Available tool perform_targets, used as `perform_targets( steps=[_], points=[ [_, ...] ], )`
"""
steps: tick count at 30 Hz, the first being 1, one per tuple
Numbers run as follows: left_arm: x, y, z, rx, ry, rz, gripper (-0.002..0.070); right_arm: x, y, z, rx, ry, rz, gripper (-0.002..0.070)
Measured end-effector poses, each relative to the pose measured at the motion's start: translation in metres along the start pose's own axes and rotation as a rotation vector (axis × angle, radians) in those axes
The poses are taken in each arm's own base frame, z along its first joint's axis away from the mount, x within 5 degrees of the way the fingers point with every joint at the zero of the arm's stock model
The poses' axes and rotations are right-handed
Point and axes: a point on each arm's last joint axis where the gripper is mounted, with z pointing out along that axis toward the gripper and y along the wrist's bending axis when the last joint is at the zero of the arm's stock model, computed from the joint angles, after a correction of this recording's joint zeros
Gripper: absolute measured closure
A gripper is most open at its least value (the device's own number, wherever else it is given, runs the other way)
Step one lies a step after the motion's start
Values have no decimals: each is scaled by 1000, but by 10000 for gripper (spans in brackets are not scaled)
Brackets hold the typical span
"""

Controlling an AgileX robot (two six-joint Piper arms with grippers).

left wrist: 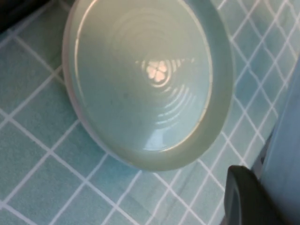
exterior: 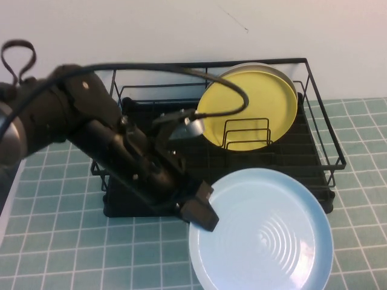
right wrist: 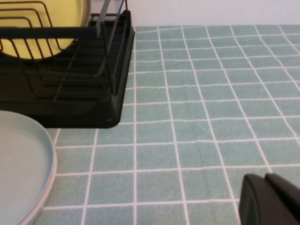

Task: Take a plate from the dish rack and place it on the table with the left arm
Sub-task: Place the plate from the table

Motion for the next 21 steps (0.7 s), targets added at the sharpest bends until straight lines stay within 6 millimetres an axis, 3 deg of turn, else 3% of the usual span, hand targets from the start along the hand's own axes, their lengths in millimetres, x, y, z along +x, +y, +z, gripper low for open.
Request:
perform_targets(
  steps=[7, 10, 12, 17, 21],
  points=[
    [2, 29, 61, -71, -5, -84, 599, 0, 0, 0, 0, 0, 0, 678],
    [-1, 31, 72, -88, -28, -85, 586, 0, 0, 0, 0, 0, 0, 678],
    [-3, 30, 74, -87, -44, -90, 533, 0, 0, 0, 0, 0, 0, 678],
    [-3, 29, 59, -106, -47, -70, 332, 0, 0, 0, 0, 0, 0, 678],
    [-9, 13, 7, -155, -132, -10, 303, 0, 0, 0, 0, 0, 0, 678]
  ],
)
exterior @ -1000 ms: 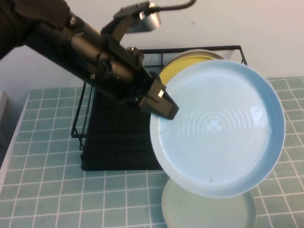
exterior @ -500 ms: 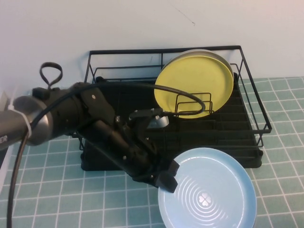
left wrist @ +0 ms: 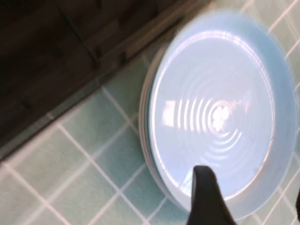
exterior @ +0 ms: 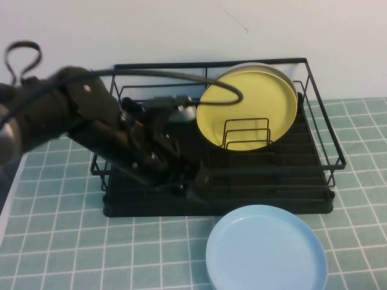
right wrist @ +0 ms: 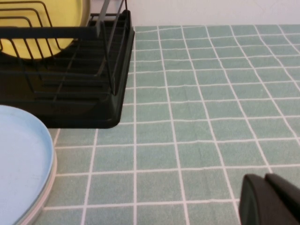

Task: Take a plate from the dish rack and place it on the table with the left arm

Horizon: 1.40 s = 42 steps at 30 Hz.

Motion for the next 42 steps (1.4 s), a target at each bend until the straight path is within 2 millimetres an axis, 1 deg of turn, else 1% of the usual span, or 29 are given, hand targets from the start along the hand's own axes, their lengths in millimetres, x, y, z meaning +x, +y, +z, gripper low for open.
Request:
perform_targets(
  steps=[1, 2, 4, 5, 7, 9, 11, 14, 15, 17, 19, 20, 22, 23, 27, 30, 32, 36, 42],
  points=[
    [-2, -4, -14, -9, -33, 15, 311, 0, 0, 0, 0, 0, 0, 678],
    [-5, -11, -36, -19, -90, 39, 328, 0, 0, 0, 0, 0, 0, 678],
    [-4, -23, -65, -39, -167, 84, 372, 0, 0, 0, 0, 0, 0, 678],
    [0, -34, -86, -52, -223, 122, 404, 0, 0, 0, 0, 0, 0, 678],
    [10, -50, -114, -79, -293, 182, 481, 0, 0, 0, 0, 0, 0, 678],
    [24, -66, -142, -112, -365, 243, 581, 0, 0, 0, 0, 0, 0, 678],
    [40, -77, -162, -131, -435, 281, 632, 0, 0, 0, 0, 0, 0, 678],
    [69, -86, -179, -146, -540, 297, 664, 0, 0, 0, 0, 0, 0, 678],
    [75, -87, -180, -151, -560, 294, 665, 0, 0, 0, 0, 0, 0, 678],
    [103, -84, -180, -164, -623, 276, 671, 0, 0, 0, 0, 0, 0, 678],
    [122, -80, -176, -166, -674, 260, 673, 0, 0, 0, 0, 0, 0, 678],
    [137, -77, -171, -163, -699, 246, 673, 0, 0, 0, 0, 0, 0, 678],
    [159, -70, -164, -164, -759, 231, 675, 0, 0, 0, 0, 0, 0, 678],
    [173, -65, -158, -166, -793, 223, 675, 0, 0, 0, 0, 0, 0, 678],
    [209, -50, -141, -183, -898, 199, 676, 0, 0, 0, 0, 0, 0, 678],
    [224, -40, -137, -209, -1010, 184, 676, 0, 0, 0, 0, 0, 0, 678],
    [229, -35, -133, -222, -1044, 170, 676, 0, 0, 0, 0, 0, 0, 678],
    [236, -24, -118, -234, -1023, 140, 677, 0, 0, 0, 0, 0, 0, 678],
    [247, -7, -92, -250, -938, 98, 677, 0, 0, 0, 0, 0, 0, 678]
  ],
)
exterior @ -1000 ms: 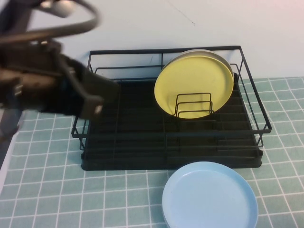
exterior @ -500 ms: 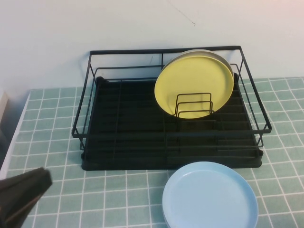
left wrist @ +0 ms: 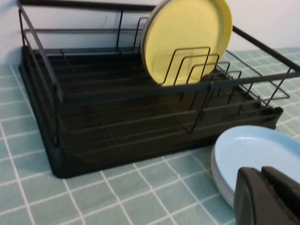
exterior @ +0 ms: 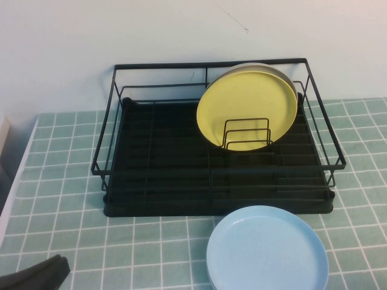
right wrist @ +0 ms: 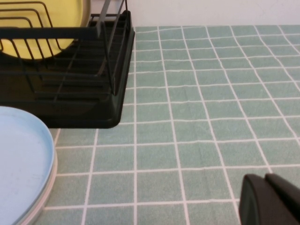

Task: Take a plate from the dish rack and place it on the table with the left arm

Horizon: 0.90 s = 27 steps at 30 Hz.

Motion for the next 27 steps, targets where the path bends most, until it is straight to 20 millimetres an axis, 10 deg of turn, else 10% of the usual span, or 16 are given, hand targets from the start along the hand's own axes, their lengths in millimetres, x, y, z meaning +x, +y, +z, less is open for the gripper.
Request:
perform_targets(
  steps=[27],
  points=[
    [71, 39, -15, -353, -24, 174, 677, 0, 0, 0, 0, 0, 0, 678]
  ],
)
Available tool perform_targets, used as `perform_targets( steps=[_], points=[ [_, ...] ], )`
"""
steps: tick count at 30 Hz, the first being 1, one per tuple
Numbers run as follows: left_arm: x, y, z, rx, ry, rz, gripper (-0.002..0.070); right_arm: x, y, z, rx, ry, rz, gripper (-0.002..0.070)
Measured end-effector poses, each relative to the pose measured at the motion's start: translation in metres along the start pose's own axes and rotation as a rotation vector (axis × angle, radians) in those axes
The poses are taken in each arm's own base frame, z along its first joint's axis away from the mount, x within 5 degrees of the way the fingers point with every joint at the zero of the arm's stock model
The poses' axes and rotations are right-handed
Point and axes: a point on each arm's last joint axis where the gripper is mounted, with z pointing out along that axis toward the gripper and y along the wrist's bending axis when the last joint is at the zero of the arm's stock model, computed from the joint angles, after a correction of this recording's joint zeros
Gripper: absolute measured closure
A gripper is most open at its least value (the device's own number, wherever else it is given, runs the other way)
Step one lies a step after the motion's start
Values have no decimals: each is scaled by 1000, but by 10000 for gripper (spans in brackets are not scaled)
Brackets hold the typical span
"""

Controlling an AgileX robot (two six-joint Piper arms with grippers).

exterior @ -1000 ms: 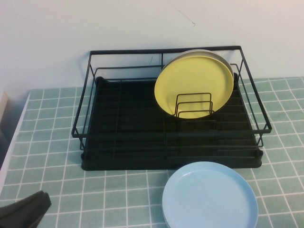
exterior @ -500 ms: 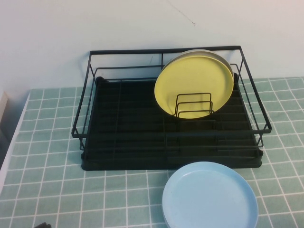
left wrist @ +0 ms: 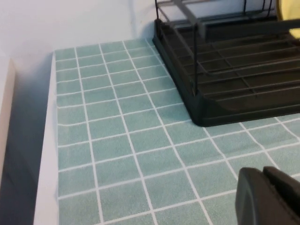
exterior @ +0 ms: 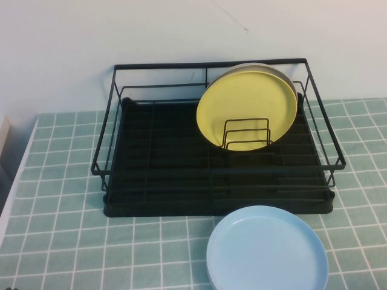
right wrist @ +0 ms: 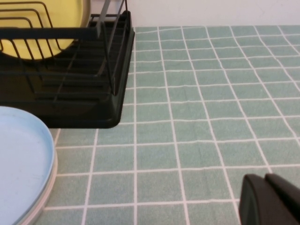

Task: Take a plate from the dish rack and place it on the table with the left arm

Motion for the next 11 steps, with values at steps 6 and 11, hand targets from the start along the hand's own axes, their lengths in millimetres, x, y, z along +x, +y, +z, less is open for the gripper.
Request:
perform_targets(
  steps=[6, 11],
  points=[
    [2, 2, 0, -33, 26, -23, 677, 0, 0, 0, 0, 0, 0, 678],
    [1, 2, -1, -37, 29, -47, 677, 0, 0, 0, 0, 0, 0, 678]
  ],
)
